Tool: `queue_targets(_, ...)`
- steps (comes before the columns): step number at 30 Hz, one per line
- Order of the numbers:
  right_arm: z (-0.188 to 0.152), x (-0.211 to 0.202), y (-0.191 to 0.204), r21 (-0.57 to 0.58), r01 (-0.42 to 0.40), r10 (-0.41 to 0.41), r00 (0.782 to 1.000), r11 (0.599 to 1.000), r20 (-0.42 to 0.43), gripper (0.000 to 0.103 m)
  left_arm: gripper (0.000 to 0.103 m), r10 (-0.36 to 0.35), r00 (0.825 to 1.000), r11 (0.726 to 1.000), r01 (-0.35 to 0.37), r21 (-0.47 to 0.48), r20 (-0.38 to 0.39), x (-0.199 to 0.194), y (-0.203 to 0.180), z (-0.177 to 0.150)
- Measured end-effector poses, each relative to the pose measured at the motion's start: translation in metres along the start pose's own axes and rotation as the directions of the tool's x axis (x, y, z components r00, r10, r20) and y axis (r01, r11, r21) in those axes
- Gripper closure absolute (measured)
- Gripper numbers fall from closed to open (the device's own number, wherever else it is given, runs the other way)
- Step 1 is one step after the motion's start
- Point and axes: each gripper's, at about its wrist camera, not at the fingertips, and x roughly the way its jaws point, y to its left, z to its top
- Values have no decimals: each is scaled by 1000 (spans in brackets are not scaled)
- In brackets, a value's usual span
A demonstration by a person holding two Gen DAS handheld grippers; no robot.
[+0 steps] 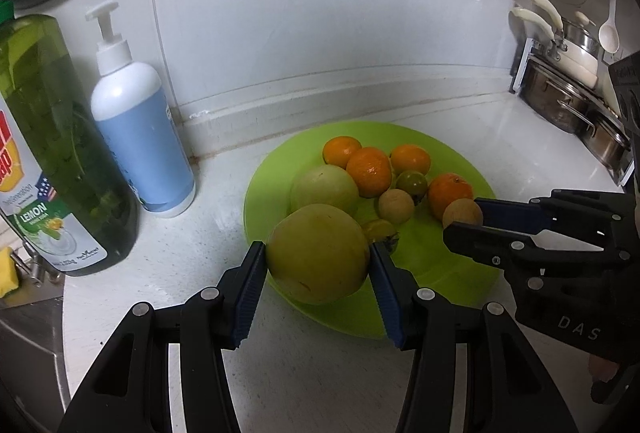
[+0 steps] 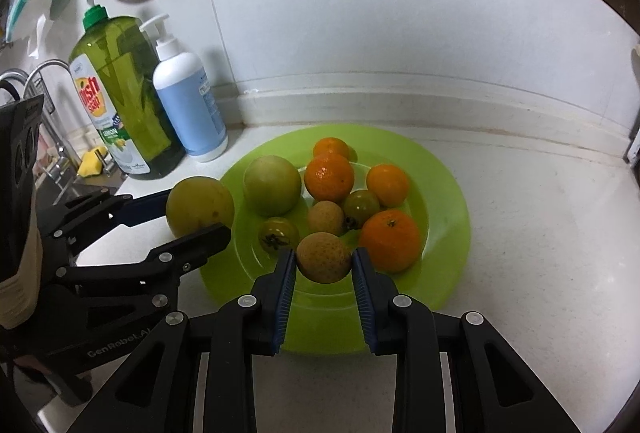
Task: Organize fruits
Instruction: 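Carry the pomelo and brown fruit over the green plate with both tools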
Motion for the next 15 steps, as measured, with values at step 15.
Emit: queue_targets(15, -1, 17, -1, 8, 6, -6, 999, 1000, -46, 73, 52, -37, 999, 999, 36, -28, -28, 14, 1, -1)
